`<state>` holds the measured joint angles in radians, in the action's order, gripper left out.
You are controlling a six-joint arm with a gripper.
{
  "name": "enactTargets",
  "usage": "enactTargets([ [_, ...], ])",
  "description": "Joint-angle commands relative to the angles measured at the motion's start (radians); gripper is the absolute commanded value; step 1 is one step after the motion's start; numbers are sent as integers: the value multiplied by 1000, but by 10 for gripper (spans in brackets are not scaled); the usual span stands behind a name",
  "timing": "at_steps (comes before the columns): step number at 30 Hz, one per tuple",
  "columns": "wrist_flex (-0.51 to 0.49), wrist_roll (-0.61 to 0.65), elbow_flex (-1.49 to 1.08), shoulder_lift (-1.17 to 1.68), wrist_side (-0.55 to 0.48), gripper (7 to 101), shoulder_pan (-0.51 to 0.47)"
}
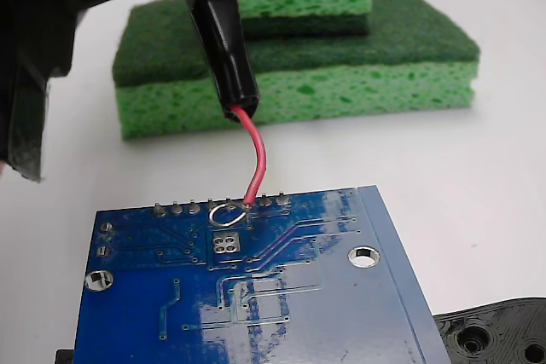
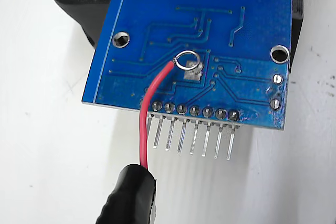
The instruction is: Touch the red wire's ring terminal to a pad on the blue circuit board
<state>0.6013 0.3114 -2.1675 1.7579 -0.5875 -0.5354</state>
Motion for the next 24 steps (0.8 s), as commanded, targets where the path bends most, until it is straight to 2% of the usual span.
enactTargets([
  [1, -3, -2, 6, -2, 0, 1003, 0],
  [24, -8, -6, 12, -21, 6, 1003, 3],
])
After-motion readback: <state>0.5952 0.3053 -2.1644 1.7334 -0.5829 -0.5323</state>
